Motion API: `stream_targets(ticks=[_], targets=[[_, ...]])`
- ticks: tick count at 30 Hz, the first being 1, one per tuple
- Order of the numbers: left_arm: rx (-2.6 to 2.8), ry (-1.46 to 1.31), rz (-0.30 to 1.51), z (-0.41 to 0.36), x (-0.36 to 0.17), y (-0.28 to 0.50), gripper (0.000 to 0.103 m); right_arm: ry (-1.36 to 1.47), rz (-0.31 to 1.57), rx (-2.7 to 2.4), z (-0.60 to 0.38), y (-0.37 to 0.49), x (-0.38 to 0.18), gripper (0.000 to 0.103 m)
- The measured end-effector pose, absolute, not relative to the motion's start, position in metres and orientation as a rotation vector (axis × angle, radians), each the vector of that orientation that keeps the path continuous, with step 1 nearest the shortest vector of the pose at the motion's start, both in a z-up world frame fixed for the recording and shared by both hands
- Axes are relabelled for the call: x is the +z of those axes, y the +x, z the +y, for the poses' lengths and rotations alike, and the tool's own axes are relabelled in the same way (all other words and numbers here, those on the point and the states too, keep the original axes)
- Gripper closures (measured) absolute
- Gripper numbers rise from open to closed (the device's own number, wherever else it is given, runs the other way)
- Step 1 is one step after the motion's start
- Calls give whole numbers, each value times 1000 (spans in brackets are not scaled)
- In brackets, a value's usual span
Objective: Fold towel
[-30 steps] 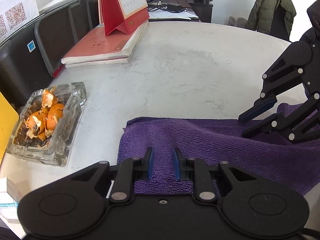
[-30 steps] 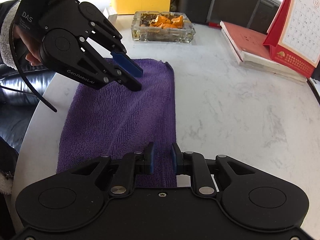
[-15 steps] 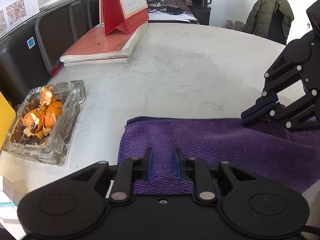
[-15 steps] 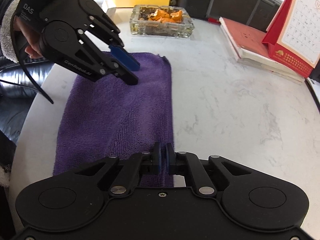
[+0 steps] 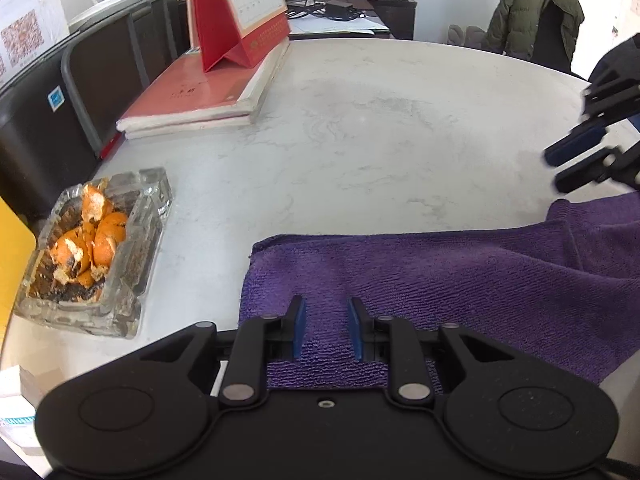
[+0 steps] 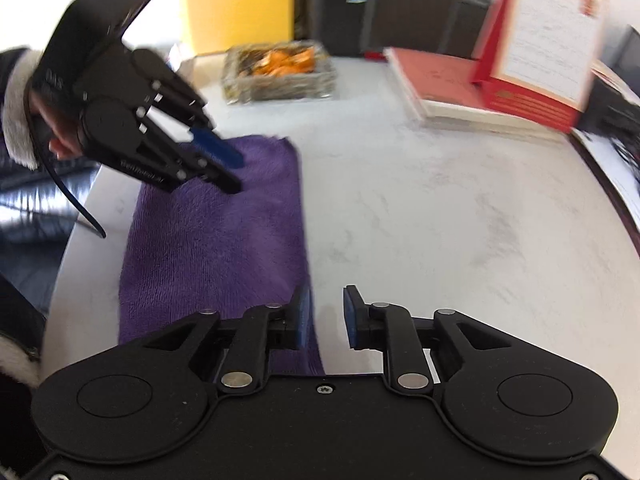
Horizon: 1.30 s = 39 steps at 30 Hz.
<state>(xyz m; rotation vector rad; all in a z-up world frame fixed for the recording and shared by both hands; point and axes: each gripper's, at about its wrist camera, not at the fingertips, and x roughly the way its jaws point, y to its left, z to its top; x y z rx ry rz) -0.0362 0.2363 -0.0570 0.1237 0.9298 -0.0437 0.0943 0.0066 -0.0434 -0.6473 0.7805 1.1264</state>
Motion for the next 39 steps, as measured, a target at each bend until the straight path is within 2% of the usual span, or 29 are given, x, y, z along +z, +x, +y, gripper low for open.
stream_targets(ticks=[8,14,22,31,39], targets=[[-153,210,925,194,-62,-10,82,-611,923,912,-86,81,-49,84],[-138,191,957,196,-69,-3,81,-661,929,810,-119,68,-55,84],[-123,197,974,195,-68,-2,78,-551,1016,500,-203,63,-60,84],[-76,214,991,195,-67,-5,75,-452,988,455,-218,70,-65,84],[-33,272,1017,187,-65,-8,75,-434,1049,406,-245,63,-75,81]])
